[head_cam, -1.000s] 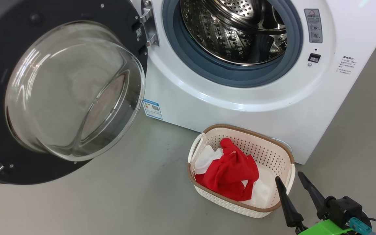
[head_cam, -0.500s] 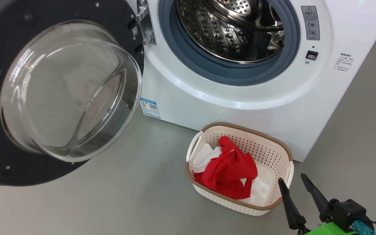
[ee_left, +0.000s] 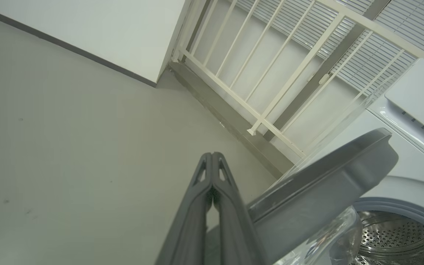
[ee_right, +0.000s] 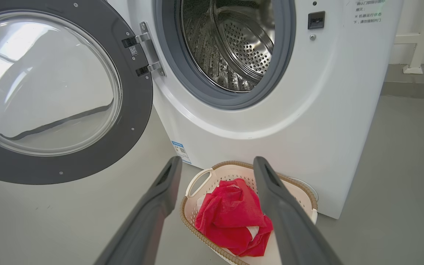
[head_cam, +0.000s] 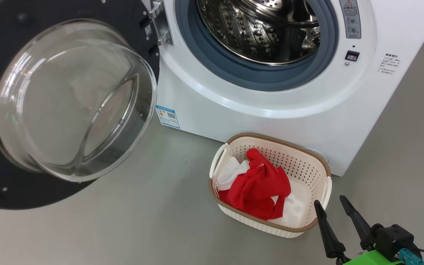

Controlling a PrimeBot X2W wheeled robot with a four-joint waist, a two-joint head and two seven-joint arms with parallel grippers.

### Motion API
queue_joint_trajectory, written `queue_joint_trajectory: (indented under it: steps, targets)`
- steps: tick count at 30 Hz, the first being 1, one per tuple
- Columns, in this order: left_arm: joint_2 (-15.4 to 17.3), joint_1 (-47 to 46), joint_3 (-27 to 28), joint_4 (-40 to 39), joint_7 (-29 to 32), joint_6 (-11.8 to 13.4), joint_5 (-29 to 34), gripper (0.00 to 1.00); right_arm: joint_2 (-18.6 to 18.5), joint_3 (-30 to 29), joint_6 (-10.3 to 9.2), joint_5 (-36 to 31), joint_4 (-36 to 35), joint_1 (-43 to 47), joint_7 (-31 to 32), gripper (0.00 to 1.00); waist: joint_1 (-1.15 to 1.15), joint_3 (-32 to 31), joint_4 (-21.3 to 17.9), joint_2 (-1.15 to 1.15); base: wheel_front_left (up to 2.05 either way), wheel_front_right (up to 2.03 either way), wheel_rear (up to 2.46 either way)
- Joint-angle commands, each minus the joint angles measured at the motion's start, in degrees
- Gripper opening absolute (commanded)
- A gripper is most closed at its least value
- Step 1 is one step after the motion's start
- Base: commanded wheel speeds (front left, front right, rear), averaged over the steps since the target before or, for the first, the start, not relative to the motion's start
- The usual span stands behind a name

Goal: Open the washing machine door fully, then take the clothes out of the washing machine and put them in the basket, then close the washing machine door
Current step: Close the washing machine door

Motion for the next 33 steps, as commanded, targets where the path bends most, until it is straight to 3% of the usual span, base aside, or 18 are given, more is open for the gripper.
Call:
queue_joint_trajectory:
  steps: [1, 7, 16, 33]
  targets:
    - [4.8, -0.5, 1.0, -0.5, 1.7, -0.4, -1.6, 0.00, -0.1, 1.1, 0.37, -0.2, -1.6, -1.2, -0.4, 1.00, 0.00, 0.4, -0.3, 0.00, 0.00, 0.00, 0.00]
    - [6.2, 2.4, -1.4, -1.3, 10.3, -0.4, -10.0, 0.00, -0.1, 0.7, 0.37, -1.0, -2.1, -1.7, -0.4, 1.00, 0.00, 1.9, -1.4, 0.00, 0.00, 0.00, 0.00]
    - [7.6, 5.6, -3.7, -3.5, 15.2, -0.4, -16.6, 0.00, -0.1, -0.4, 0.37, -1.9, -2.6, -1.8, -0.4, 1.00, 0.00, 3.0, -1.8, 0.00, 0.00, 0.00, 0.00]
    - [8.9, 13.7, -7.5, -19.4, 23.8, -0.4, -25.7, 0.00, -0.1, -2.7, 0.37, -2.5, -3.1, 0.0, -0.4, 1.00, 0.00, -1.1, -1.9, 0.00, 0.00, 0.00, 0.00]
